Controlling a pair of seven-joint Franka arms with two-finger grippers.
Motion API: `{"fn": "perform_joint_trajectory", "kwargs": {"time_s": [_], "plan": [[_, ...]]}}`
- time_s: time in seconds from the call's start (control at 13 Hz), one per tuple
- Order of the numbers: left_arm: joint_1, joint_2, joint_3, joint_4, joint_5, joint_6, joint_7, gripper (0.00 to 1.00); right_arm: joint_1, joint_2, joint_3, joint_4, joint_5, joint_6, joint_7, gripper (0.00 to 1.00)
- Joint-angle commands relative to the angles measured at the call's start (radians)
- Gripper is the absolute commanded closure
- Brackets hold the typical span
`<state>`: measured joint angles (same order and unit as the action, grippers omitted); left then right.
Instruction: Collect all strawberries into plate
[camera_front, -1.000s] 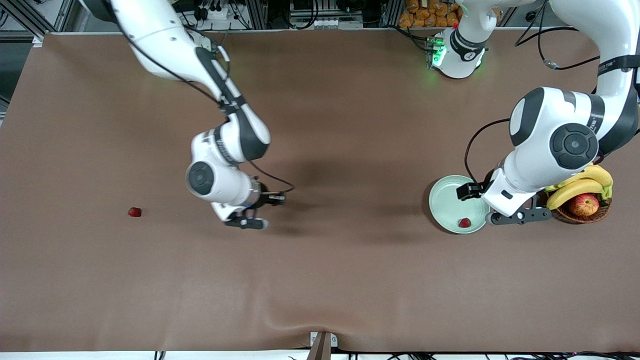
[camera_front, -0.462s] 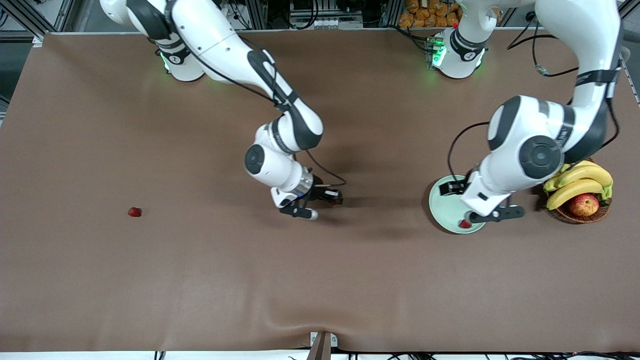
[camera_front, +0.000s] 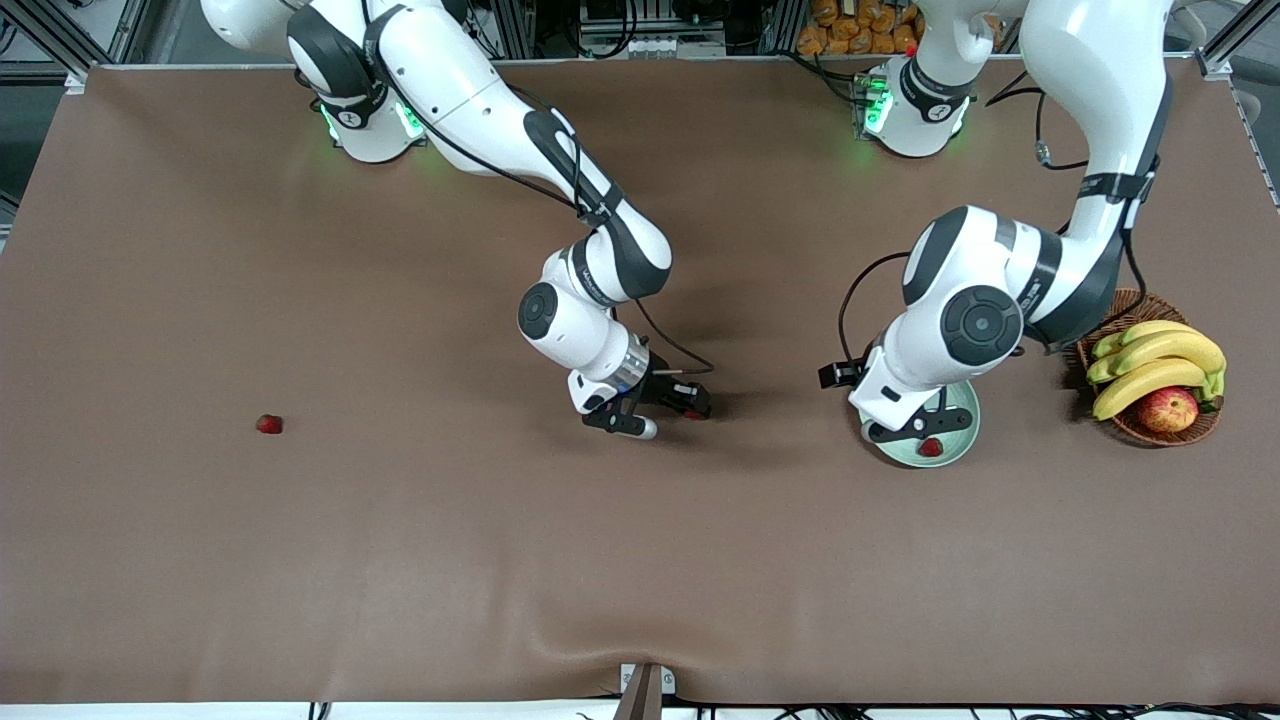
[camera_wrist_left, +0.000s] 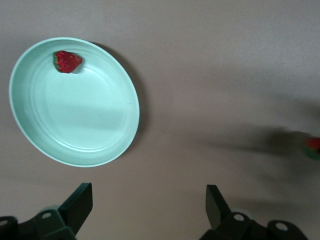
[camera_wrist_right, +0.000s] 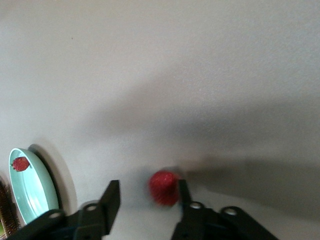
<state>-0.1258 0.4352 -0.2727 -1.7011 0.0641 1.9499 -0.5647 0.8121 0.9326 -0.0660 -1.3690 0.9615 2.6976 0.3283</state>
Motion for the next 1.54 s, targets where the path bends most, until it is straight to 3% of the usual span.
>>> {"fn": "perform_joint_trajectory", "kwargs": {"time_s": [0.0, 0.31, 0.46, 0.69, 0.85, 1.0, 1.31, 1.46], "plan": [[-0.046, 0.028, 0.0, 0.012, -0.015, 0.041, -0.087, 0.0, -0.005, 0.003, -0.012, 0.031, 0.023, 0.004, 0.0, 0.0], [-0.121, 0.074, 0.0, 0.02, -0.013, 0.13, -0.234, 0.0, -0.138, -0.079, -0.014, -0.096, 0.003, -0.076, -0.015, 0.0], [-0.159, 0.114, 0.0, 0.034, -0.012, 0.193, -0.338, 0.0, -0.213, -0.135, -0.018, -0.157, -0.061, -0.155, -0.015, 0.0], [-0.219, 0.207, 0.006, 0.103, -0.009, 0.221, -0.485, 0.0, -0.345, -0.207, -0.018, -0.191, -0.304, -0.365, -0.014, 0.0], [-0.238, 0.238, 0.013, 0.101, 0.016, 0.271, -0.563, 0.0, -0.434, -0.25, -0.018, -0.191, -0.516, -0.5, -0.014, 0.0], [-0.242, 0.257, 0.015, 0.094, 0.025, 0.288, -0.624, 0.0, -0.516, -0.282, -0.018, -0.191, -0.668, -0.612, -0.015, 0.0], [-0.253, 0.3, 0.021, 0.087, 0.06, 0.36, -0.803, 0.0, -0.674, -0.316, -0.015, -0.194, -0.812, -0.717, -0.101, 0.0], [-0.25, 0.309, 0.02, 0.081, 0.089, 0.363, -0.84, 0.02, -0.75, -0.321, -0.015, -0.214, -0.822, -0.723, -0.226, 0.0]]}}
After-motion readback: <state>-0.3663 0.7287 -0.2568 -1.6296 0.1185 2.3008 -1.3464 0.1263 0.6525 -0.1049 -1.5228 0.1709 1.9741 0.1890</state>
